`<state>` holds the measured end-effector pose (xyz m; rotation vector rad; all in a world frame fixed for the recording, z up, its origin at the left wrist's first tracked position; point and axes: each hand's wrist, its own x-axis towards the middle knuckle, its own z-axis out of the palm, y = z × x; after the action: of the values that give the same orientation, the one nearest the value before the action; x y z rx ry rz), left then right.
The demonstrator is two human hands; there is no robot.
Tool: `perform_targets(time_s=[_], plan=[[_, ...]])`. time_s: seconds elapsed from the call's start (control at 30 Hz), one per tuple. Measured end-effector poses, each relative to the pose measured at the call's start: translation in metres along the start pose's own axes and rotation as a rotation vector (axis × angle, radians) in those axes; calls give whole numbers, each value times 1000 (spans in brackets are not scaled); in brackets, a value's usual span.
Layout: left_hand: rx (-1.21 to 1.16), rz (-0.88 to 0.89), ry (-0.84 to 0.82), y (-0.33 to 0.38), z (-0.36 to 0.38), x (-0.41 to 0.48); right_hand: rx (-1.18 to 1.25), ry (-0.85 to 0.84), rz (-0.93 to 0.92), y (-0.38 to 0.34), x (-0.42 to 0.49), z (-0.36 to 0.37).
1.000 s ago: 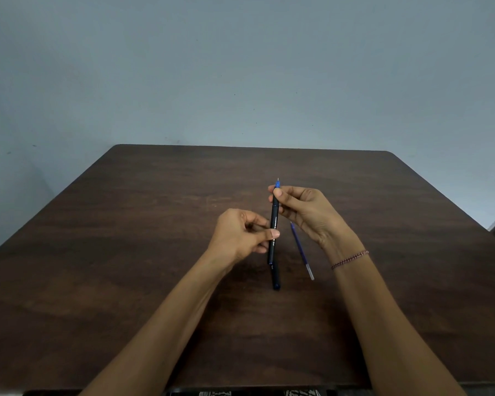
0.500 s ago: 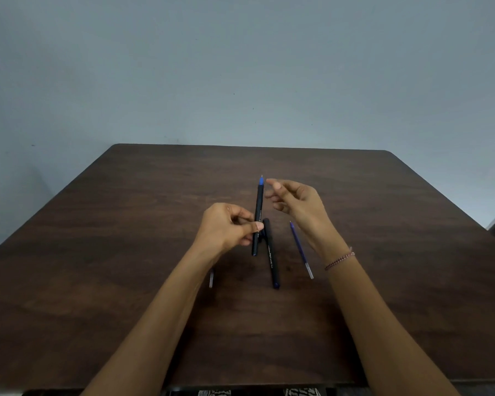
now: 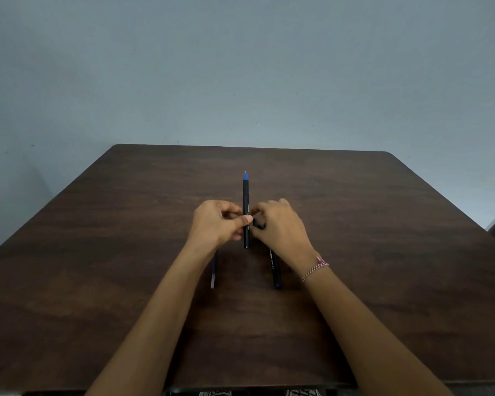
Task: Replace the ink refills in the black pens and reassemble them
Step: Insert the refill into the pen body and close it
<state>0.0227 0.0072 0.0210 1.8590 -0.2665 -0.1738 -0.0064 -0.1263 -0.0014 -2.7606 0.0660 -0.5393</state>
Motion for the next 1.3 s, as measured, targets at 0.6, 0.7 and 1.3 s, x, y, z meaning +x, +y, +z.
perform_targets(time_s=[0.6,0.7,1.3], plan=[[0,-16,-11,0,0,1,469,41,273,13,6,-18],[-20,-40,-56,1,3,-2,813,15,411,24,7,-30],[-7,-106,-393,6,18,-16,1398,301,482,35,9,-43]])
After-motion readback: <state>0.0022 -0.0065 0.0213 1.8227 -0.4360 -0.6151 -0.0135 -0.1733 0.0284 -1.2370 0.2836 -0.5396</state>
